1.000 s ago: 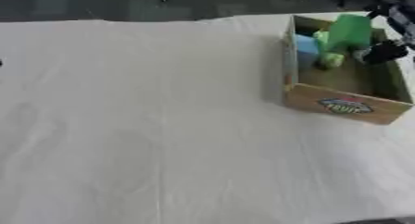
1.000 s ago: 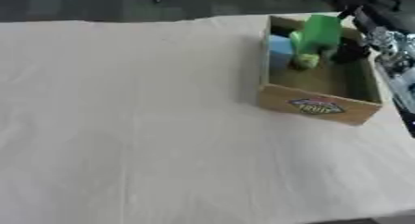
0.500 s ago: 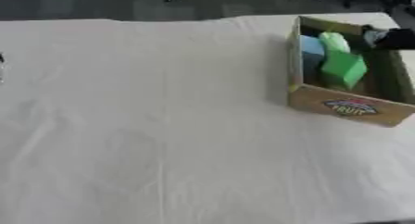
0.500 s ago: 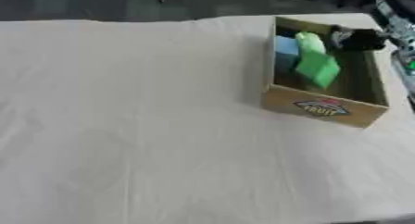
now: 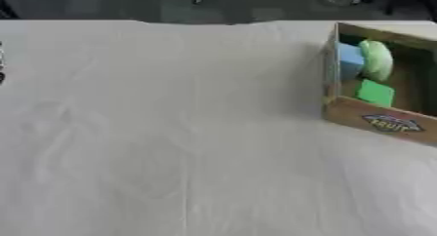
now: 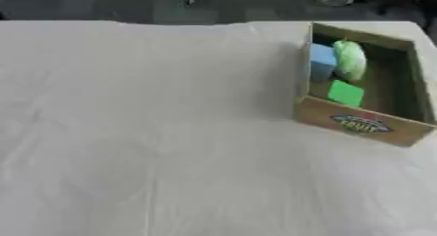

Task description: Pick up the objects with one hand, pass them to the other hand, and then place them into the box on the other side of the table.

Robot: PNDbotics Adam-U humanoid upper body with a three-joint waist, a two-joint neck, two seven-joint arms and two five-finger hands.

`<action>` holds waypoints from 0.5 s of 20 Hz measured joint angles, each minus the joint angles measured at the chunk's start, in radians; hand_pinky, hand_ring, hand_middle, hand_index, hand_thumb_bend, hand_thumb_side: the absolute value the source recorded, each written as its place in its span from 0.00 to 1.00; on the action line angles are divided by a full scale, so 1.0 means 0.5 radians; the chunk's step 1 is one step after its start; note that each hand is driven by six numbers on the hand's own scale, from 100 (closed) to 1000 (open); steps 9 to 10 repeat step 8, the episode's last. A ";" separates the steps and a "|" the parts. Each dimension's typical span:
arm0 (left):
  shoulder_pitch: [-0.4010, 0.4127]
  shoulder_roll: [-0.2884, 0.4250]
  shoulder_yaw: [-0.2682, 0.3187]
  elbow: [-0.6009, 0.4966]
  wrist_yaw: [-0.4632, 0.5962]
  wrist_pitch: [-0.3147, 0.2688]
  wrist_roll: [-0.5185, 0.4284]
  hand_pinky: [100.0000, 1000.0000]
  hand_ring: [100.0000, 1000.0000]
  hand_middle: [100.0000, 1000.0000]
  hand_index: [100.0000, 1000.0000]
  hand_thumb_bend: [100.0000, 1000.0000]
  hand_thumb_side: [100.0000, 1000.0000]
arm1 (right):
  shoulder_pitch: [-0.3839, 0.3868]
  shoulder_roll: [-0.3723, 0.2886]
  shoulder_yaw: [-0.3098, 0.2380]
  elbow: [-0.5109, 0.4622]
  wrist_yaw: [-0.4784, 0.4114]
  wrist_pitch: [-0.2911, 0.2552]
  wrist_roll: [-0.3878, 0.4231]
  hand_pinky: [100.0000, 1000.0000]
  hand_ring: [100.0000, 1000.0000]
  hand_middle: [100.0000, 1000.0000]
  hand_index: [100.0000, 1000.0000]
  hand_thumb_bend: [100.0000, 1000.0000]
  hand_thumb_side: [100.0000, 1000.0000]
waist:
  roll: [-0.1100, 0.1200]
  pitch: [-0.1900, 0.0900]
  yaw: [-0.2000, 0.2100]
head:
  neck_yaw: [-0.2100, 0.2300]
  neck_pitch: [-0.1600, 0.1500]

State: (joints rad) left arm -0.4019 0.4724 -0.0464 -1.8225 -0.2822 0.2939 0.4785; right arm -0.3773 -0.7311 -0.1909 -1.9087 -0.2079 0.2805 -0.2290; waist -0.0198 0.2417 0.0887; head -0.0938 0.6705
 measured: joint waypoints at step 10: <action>0.030 -0.088 0.030 0.052 0.344 -0.126 0.212 0.67 0.70 0.68 0.80 0.00 0.66 | 0.058 0.171 0.001 -0.111 -0.212 -0.213 -0.077 1.00 1.00 0.80 0.95 0.00 0.38 | -0.005 0.000 0.034 | 0.068 -0.012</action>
